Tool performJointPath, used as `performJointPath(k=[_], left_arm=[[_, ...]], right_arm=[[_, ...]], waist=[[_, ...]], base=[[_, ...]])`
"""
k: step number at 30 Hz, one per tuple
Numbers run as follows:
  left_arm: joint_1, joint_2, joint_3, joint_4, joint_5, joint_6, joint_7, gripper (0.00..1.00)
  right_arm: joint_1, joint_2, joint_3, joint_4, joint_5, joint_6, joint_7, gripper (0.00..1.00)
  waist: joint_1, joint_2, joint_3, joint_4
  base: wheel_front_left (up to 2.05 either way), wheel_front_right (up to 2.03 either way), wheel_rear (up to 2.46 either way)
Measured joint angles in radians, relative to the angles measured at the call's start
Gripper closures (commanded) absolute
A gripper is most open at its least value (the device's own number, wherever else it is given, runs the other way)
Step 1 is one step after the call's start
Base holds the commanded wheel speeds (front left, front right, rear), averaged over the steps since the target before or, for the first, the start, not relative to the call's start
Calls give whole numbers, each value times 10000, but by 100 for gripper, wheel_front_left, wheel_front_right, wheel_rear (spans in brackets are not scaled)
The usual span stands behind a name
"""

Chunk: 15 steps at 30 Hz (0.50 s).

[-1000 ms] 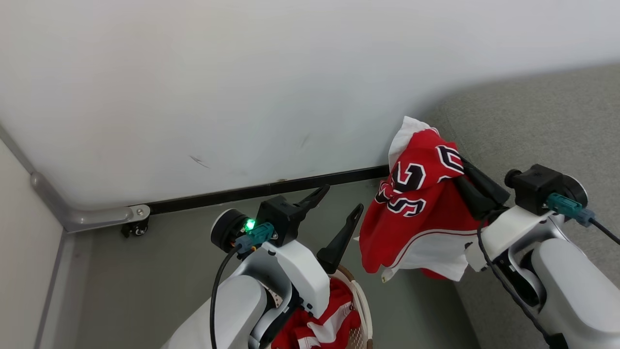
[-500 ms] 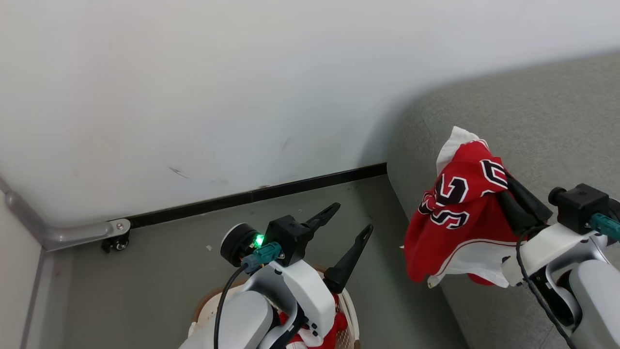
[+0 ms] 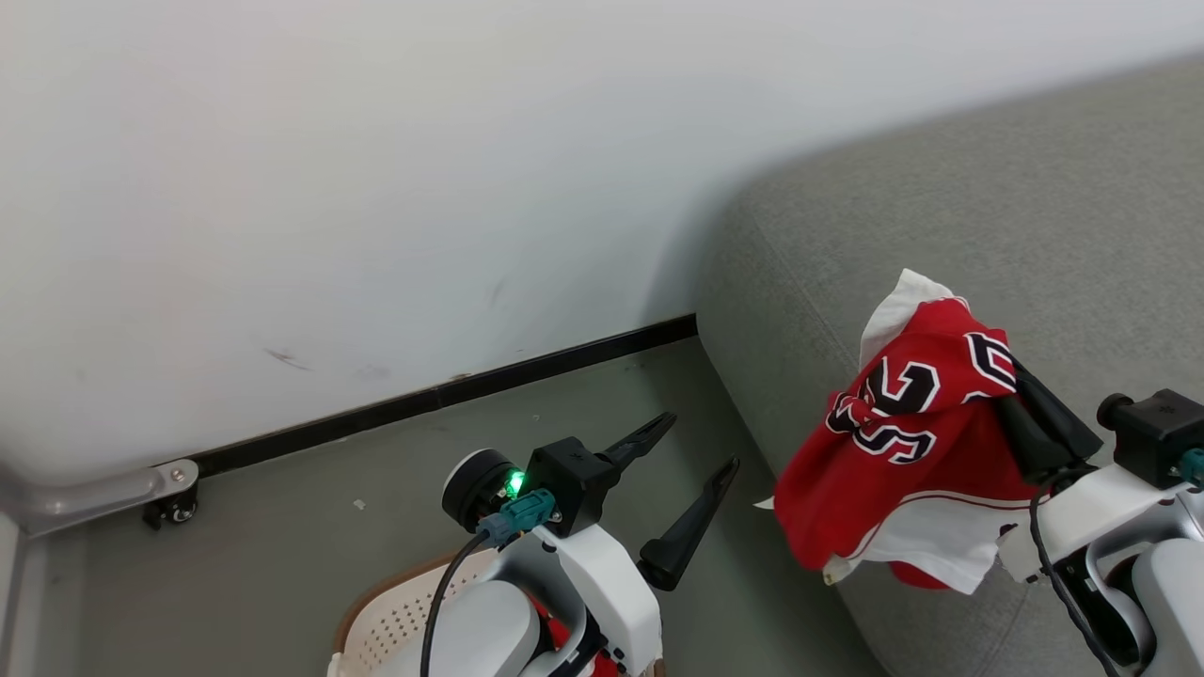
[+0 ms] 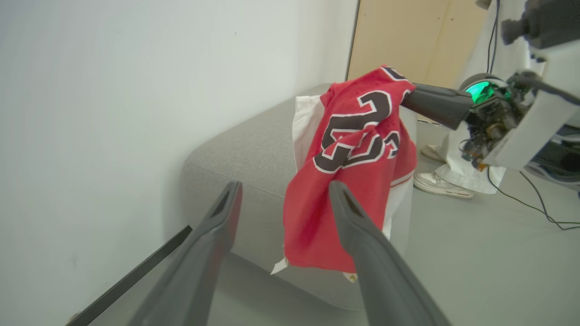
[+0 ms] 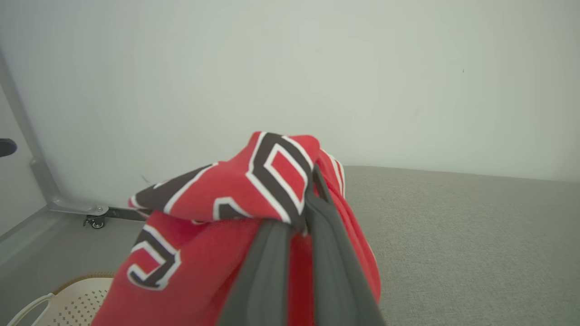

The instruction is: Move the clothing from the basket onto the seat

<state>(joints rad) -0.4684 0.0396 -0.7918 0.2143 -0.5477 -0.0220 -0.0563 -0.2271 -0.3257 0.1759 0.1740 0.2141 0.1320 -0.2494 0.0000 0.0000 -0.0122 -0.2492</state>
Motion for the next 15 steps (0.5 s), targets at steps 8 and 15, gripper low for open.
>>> performJointPath(k=[8,15], left_arm=[[43,4,-153,-2,-151,2,-167,0],[43,6,-163,-23,-150,17,-336,0]], right_arm=[[277,-21,-391,-384,-132,0,31,100],[443,-127,-533,-715,-130,0,151,100]], waist=[[0,0,21,-524],[0,1,121,-963]], base=[[0,0,0],[0,0,0]])
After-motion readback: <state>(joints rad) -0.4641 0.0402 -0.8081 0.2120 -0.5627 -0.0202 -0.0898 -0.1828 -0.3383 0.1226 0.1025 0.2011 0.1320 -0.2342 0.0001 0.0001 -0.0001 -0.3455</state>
